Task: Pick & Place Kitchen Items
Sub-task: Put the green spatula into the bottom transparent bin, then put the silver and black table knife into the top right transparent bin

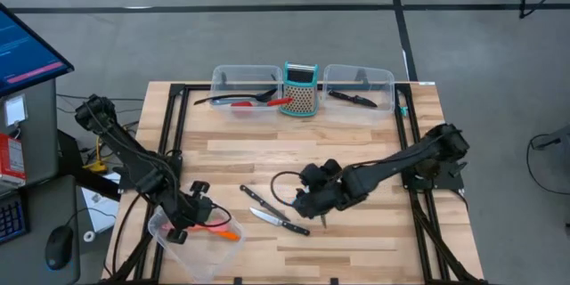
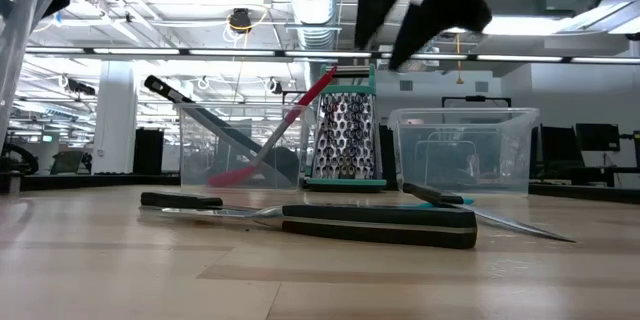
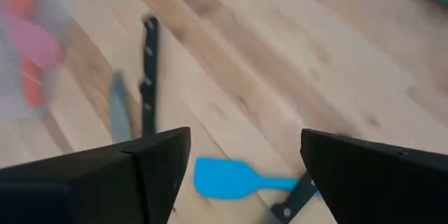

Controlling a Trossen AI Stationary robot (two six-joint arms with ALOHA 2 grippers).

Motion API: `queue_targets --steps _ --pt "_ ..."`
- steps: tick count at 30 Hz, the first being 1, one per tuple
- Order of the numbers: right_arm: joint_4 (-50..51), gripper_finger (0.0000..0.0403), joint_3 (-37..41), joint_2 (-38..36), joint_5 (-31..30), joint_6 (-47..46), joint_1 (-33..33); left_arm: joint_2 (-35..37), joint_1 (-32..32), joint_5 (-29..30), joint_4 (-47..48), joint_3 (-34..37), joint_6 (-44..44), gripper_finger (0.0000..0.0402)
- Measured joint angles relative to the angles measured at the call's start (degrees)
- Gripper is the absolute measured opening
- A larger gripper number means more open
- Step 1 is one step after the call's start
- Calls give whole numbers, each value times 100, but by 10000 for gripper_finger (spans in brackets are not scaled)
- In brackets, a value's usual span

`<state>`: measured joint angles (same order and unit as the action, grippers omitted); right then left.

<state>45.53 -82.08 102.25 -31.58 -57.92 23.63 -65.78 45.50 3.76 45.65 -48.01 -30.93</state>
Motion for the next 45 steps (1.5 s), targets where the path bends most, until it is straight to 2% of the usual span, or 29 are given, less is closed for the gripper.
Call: queue_targets --steps 3,7,13,16,19,22,31,38,42,45 --pt "105 265 7 260 402 -216 -180 2 -1 102 0 0 -3 24" --pt "283 265 3 489 575 -447 -353 4 -64 128 -4 0 -96 56" --pt "1444 265 2 753 639 -1111 -553 4 -129 140 -50 0 -108 123" --pt "1836 265 3 884 923 -1311 -621 4 -127 205 -76 0 -144 156" --pt "1772 265 -2 1010 1219 -1310 -664 38 -129 301 -146 0 -254 183" --pt "1669 265 0 1104 1271 -1257 -662 172 -129 419 -370 0 -256 201" --pt "1318 265 13 1341 1604 -778 -930 1173 -129 1161 -826 0 -413 210" --pt "657 263 476 1292 1946 -457 -1188 1882 -127 1576 -1362 -2 -303 207" --pt "140 249 810 1281 2034 -280 -1230 2064 -127 1659 -1521 -2 -70 206" --pt "-4 219 828 1292 2102 -324 -1236 2084 -127 1821 -1562 -2 81 206"
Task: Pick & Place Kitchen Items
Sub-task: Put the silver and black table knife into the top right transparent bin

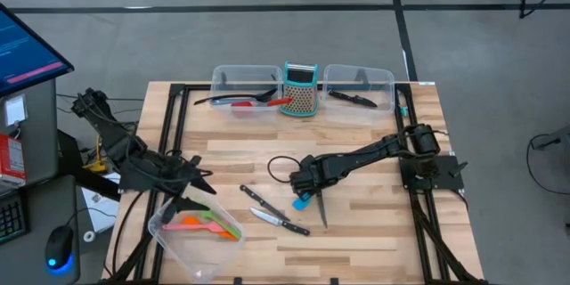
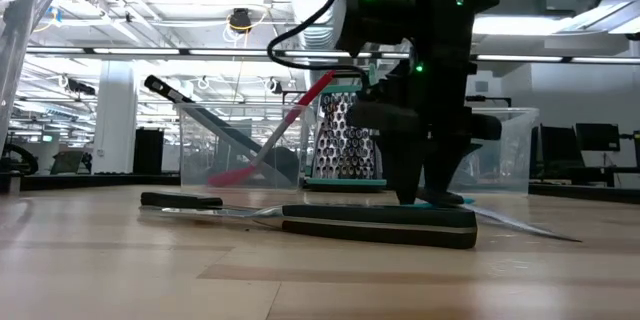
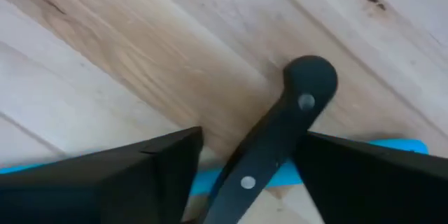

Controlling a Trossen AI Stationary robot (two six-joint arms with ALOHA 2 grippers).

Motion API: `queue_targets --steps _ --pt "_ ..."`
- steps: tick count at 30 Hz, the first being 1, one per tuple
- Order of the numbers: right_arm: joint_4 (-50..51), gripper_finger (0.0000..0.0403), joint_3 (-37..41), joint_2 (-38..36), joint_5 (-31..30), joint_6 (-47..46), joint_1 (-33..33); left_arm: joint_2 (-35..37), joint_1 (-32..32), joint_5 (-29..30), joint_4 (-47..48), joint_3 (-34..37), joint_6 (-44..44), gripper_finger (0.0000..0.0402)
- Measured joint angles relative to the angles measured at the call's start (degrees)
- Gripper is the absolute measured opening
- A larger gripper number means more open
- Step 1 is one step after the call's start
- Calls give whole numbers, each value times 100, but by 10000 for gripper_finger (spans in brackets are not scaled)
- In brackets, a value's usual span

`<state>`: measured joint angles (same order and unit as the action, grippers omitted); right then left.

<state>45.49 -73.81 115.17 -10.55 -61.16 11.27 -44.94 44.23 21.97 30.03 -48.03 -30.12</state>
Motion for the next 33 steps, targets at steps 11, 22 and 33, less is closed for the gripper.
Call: queue_targets --steps 11,22,33 --pt "-52 63 -30 -11 23 23 -51 -21 0 301 -58 0 133 206" --pt "21 63 -218 -1183 -1010 531 165 -21 0 568 -60 0 166 206" --pt "-841 63 -231 -3640 -3147 2495 -2 -21 -2 1036 -118 0 873 206"
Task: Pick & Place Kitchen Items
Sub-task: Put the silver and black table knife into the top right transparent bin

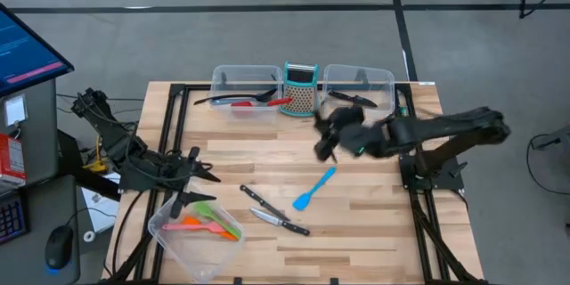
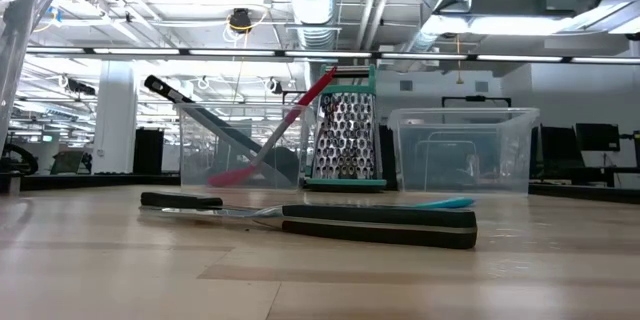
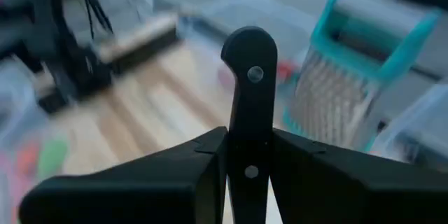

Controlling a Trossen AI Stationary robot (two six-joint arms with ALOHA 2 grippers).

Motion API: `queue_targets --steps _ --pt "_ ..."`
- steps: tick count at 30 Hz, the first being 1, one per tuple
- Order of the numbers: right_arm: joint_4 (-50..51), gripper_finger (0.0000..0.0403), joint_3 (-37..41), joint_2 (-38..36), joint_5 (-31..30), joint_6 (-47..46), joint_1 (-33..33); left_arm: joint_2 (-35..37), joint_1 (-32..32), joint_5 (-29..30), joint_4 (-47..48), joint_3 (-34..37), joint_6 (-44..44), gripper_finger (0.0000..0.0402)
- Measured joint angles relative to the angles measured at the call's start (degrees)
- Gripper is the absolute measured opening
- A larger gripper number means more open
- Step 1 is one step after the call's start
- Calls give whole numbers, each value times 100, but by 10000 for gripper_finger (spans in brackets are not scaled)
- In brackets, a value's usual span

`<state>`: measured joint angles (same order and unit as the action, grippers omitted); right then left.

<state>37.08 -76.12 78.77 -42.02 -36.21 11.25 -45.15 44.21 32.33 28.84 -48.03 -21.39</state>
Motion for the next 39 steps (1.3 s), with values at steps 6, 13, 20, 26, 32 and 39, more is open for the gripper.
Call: queue_targets --steps 6,13,20,26,32,39 --pt "-259 63 -2 -844 -1 1299 -1118 0 -2 75 -30 0 269 206" --pt "-325 63 48 -903 550 2986 -3072 0 -2 119 -35 0 616 206" --pt "-397 63 370 -333 1880 3770 -4622 0 -2 121 -35 0 659 206" --pt "-494 63 746 242 2325 4558 -5216 0 -2 119 -35 0 659 206" --pt "-491 63 904 746 2738 4935 -5476 0 -2 211 -35 0 662 206" --pt "-410 63 909 1271 3124 5030 -5683 0 -4 443 -36 0 663 206"
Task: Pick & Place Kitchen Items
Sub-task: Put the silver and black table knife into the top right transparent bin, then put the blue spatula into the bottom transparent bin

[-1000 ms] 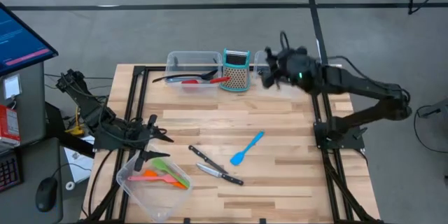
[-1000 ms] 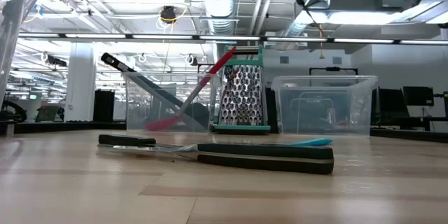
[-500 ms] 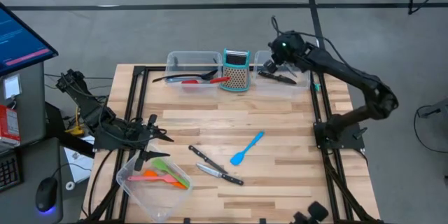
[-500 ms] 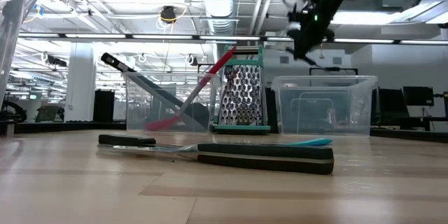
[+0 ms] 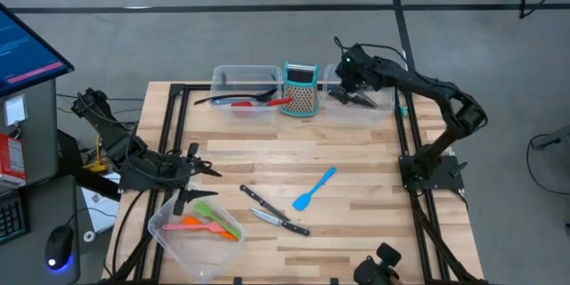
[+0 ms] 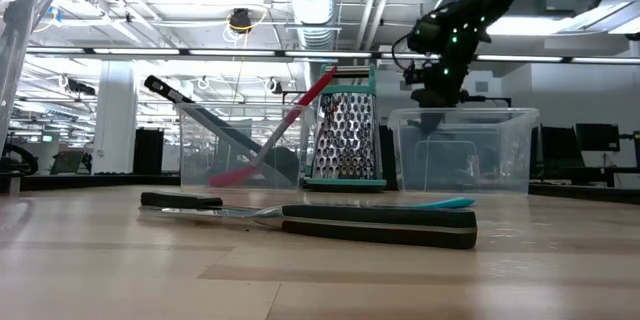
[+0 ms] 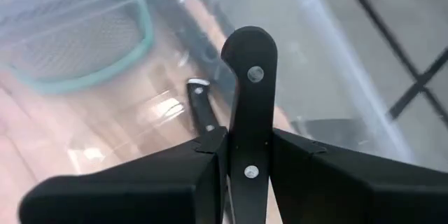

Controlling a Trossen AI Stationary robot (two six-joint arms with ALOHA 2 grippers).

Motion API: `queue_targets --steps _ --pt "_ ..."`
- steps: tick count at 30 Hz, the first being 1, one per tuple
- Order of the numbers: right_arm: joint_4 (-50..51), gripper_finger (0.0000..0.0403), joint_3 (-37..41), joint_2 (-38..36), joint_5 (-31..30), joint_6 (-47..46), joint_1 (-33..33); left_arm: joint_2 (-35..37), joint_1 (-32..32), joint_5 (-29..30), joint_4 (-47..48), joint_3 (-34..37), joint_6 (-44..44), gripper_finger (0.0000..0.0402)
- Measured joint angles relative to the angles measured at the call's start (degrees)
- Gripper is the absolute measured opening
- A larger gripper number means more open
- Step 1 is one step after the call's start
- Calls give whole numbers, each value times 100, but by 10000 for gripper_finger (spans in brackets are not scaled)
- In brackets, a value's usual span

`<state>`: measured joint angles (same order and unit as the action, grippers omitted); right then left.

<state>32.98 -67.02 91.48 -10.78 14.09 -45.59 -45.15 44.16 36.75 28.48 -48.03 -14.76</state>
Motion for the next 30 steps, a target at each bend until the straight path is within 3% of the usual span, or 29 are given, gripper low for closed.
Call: queue_targets --steps 13,20,25,30 --pt "139 75 0 438 172 -46 -22 0 1 24 1 0 0 206" --pt "492 180 -145 111 174 -176 152 0 0 89 0 0 -2 206" --pt "1412 264 -717 -289 237 -356 439 0 0 92 1 0 -35 206" --pt "1861 294 -1125 -1033 1161 -666 1160 0 0 94 -1 0 -46 206"
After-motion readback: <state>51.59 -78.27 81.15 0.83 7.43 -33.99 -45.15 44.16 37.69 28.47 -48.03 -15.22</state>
